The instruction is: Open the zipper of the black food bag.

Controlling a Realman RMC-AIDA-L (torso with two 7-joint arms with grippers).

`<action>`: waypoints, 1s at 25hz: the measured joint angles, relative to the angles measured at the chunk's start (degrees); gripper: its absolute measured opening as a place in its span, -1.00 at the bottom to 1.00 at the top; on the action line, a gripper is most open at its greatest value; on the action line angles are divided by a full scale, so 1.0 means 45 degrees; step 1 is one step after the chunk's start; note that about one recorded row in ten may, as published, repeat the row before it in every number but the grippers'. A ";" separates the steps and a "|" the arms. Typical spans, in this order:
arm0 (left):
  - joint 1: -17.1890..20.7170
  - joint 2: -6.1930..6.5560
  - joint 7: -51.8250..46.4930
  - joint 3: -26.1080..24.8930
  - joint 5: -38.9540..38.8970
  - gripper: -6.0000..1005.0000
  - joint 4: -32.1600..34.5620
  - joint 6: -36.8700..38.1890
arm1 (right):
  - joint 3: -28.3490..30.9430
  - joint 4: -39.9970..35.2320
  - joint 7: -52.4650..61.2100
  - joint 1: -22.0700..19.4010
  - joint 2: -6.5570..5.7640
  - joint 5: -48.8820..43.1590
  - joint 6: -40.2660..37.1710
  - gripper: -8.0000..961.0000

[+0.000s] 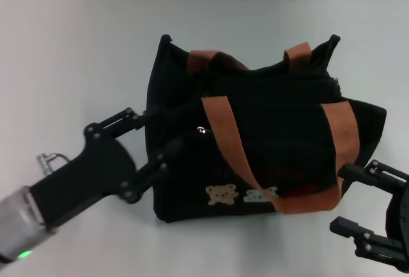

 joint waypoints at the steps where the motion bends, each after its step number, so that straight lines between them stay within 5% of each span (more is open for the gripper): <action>1: 0.0083 -0.0001 -0.0727 0.0060 0.0234 -0.17 0.0752 0.0343 | -0.0056 -0.0143 0.0205 0.0092 -0.0004 -0.0023 0.0003 0.52; 8: 0.0616 0.0044 -0.3505 0.1097 0.1712 0.36 0.3846 0.1625 | -0.0493 -0.0651 0.0880 0.0408 -0.0013 -0.0101 0.0011 0.57; 13: 0.0746 0.0020 -0.4486 0.2057 0.1926 0.48 0.4714 0.2211 | -0.0848 -0.0742 0.1059 0.0489 0.0003 -0.0105 0.0060 0.64; 25: 0.0780 -0.0006 -0.4530 0.2269 0.2023 0.60 0.4738 0.2230 | -0.0796 -0.0668 0.0999 0.0510 0.0032 -0.0004 0.0686 0.75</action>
